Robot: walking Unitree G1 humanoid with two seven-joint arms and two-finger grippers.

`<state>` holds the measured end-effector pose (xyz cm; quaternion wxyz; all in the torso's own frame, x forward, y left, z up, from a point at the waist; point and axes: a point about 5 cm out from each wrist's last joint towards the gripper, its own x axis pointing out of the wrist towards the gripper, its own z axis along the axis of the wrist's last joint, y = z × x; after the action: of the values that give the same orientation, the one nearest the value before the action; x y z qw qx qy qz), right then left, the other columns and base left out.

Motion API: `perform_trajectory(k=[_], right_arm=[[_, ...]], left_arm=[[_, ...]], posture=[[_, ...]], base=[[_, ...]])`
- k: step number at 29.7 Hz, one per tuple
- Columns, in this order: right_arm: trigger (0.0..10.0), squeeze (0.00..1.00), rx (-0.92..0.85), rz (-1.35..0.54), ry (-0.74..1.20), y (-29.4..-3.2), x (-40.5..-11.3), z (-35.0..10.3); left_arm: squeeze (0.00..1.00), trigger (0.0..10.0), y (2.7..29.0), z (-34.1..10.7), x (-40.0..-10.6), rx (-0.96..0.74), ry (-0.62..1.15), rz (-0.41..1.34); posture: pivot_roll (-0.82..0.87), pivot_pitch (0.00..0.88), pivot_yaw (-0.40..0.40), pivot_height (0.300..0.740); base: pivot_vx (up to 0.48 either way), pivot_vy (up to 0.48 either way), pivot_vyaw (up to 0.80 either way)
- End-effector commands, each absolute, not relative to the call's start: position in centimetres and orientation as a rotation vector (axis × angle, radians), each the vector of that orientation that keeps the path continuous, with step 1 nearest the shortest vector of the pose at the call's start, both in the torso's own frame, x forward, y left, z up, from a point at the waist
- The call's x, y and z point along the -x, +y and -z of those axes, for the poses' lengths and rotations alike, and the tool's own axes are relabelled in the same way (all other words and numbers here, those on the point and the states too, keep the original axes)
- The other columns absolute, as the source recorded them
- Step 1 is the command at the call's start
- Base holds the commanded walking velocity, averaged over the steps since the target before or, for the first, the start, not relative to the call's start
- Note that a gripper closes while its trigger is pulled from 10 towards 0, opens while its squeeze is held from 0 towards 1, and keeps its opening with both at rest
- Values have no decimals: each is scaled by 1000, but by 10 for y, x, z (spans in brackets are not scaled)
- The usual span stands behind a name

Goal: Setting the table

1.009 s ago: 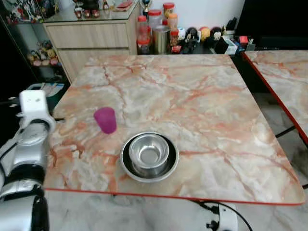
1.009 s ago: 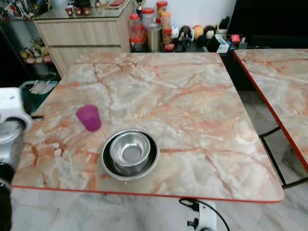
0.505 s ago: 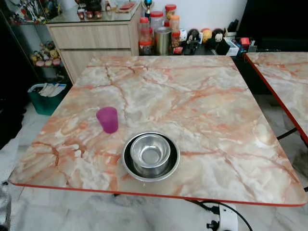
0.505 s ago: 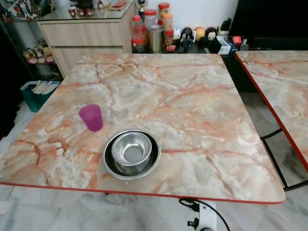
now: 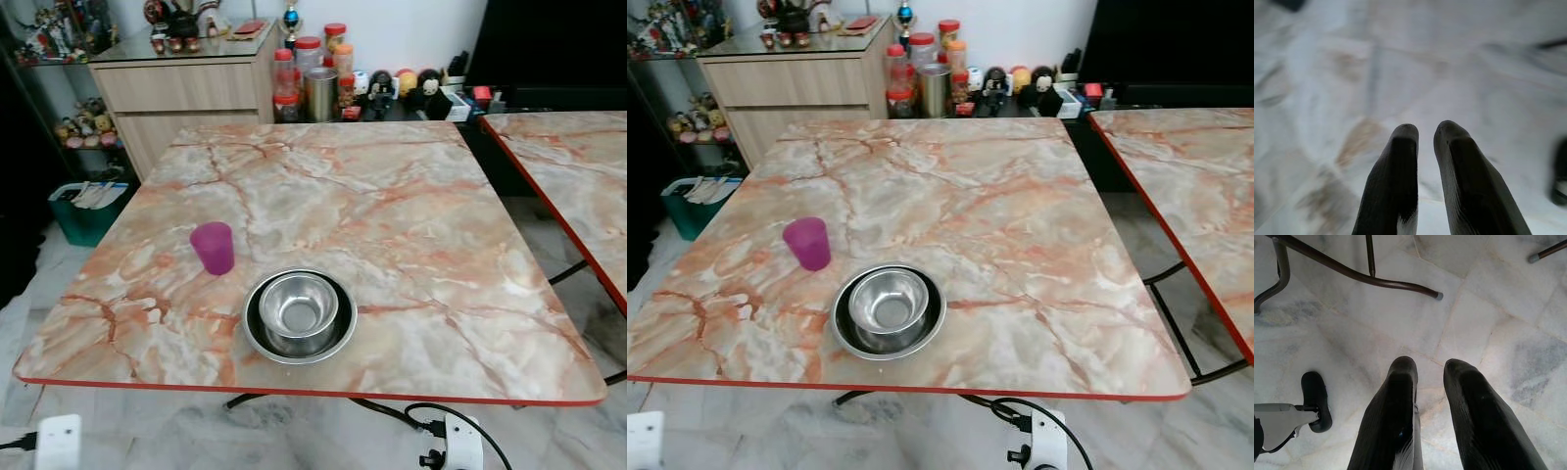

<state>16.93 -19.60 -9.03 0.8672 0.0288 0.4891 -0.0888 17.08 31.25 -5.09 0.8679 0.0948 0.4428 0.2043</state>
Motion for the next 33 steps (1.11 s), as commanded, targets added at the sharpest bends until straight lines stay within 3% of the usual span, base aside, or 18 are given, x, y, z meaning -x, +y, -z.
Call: perform_trajectory(k=[1, 8, 15, 33], right_arm=[[10000, 0, -62, 182, 1019, -195, -171, 90], [10000, 0, -66, 180, 1021, -195, -171, 90], [10000, 0, -78, 171, 1022, -194, -172, 90], [10000, 0, -45, 157, 1024, -196, -172, 89]], left_arm=[[0, 10000, 303, 54, -175, -208, 943, -340], [0, 10000, 271, 62, -185, -154, 933, -189], [0, 10000, 259, 68, -183, -163, 964, -158], [0, 10000, 250, 77, -170, -194, 1019, -123]], posture=[[97, 0, 54, 740], [91, 0, 55, 740], [81, 0, 55, 740], [58, 0, 55, 740]], base=[[0, 0, 0], [0, 0, 0], [0, 0, 0], [0, -456, 133]])
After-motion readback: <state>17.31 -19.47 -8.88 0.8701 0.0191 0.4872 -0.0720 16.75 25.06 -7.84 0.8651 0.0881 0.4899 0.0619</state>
